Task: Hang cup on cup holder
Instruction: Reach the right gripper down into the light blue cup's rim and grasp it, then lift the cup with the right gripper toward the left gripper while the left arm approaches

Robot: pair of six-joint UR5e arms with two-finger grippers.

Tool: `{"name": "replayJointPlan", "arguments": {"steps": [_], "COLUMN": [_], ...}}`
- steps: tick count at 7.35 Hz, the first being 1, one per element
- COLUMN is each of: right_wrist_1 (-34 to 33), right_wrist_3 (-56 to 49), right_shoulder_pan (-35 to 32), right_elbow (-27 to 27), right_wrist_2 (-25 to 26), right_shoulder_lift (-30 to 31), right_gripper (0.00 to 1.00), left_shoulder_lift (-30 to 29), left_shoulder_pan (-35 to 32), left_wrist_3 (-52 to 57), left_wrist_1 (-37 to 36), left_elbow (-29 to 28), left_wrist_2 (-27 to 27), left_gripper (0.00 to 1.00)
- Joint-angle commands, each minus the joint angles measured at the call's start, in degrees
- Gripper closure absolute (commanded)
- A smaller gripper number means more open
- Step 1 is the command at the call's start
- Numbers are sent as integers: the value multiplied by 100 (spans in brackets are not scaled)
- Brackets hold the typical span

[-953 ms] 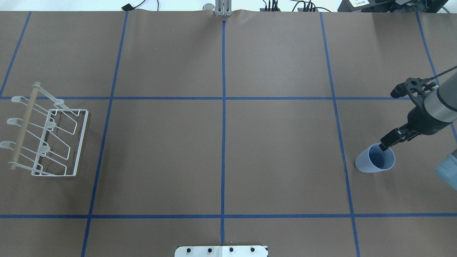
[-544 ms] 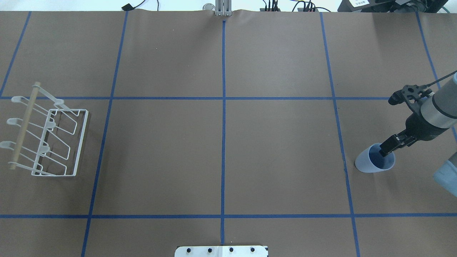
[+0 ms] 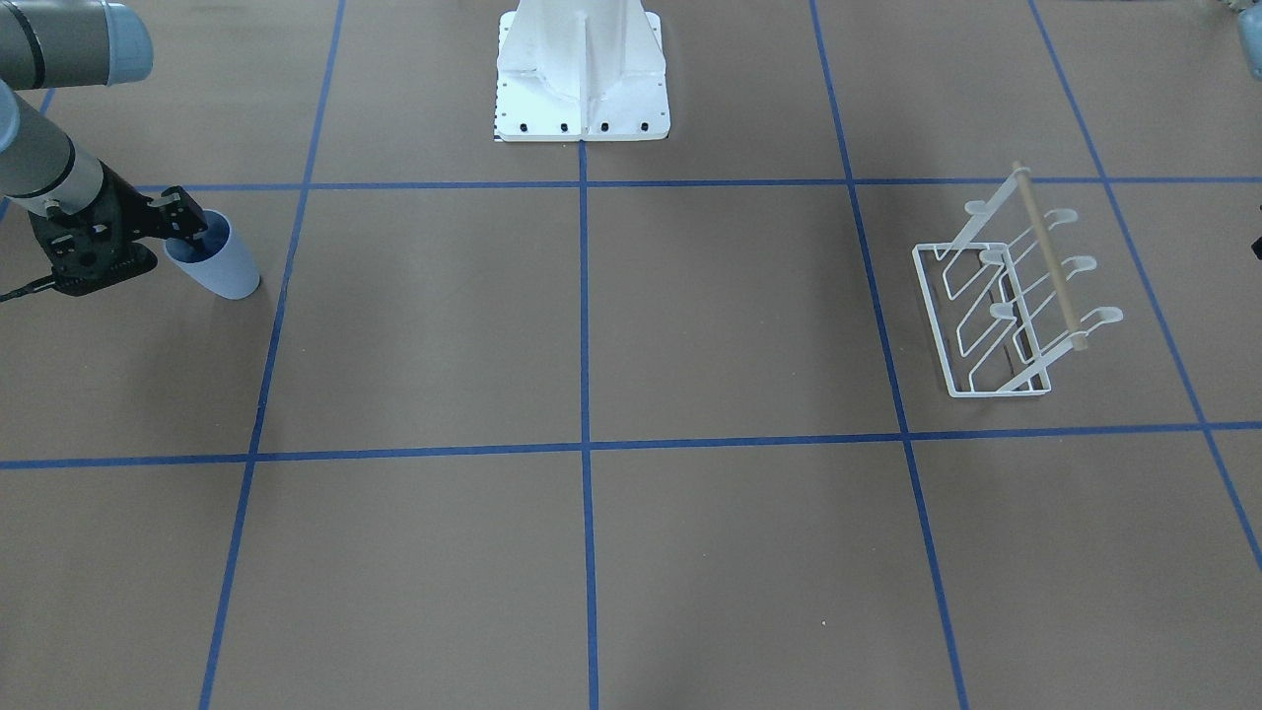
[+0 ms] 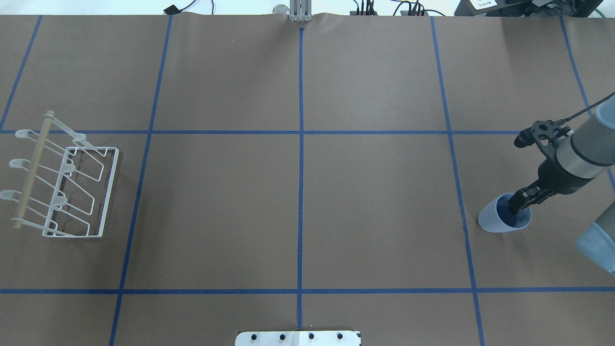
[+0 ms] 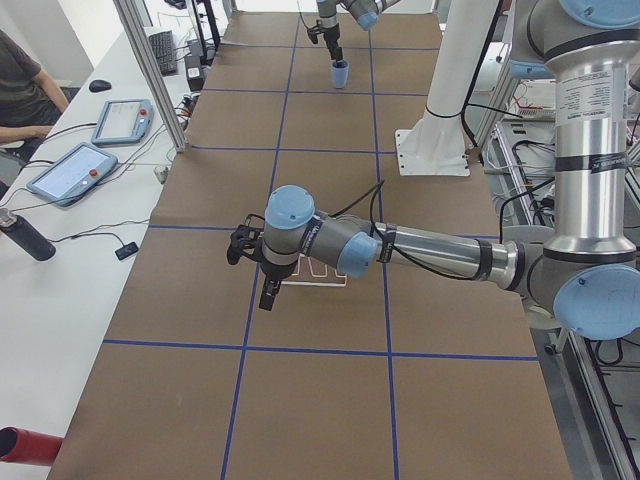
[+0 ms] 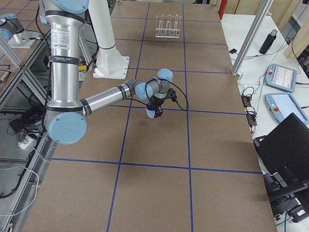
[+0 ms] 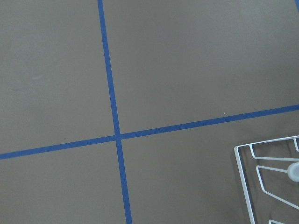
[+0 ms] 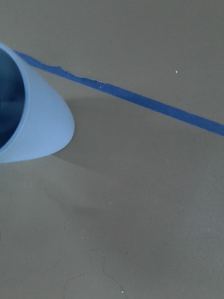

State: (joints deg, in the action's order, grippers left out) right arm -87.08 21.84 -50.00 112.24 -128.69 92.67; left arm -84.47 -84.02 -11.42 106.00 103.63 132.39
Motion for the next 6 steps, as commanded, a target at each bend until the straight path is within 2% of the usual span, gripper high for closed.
{"name": "replayJointPlan", "arguments": {"steps": [1, 4, 5, 6], "right_wrist_1": [-2, 7, -2, -2], "right_wrist_3": [13, 434, 444, 470], "right_shoulder_pan": [-10, -27, -236, -386], "right_elbow": [157, 455, 717, 746], "right_wrist_2": [2, -33, -138, -417], "right_shoulder_lift": [32, 41, 75, 24], "right_gripper": [100, 100, 100, 100], "left_shoulder_lift": [0, 0, 0, -8], "left_shoulder_pan": [0, 0, 0, 0], "left_wrist_3": [0, 0, 0, -79], "left_wrist_1": [0, -9, 0, 0], "left_elbow": [0, 8, 17, 43], "left_wrist_2": [-2, 15, 15, 24], "left_gripper": [2, 2, 2, 2]}}
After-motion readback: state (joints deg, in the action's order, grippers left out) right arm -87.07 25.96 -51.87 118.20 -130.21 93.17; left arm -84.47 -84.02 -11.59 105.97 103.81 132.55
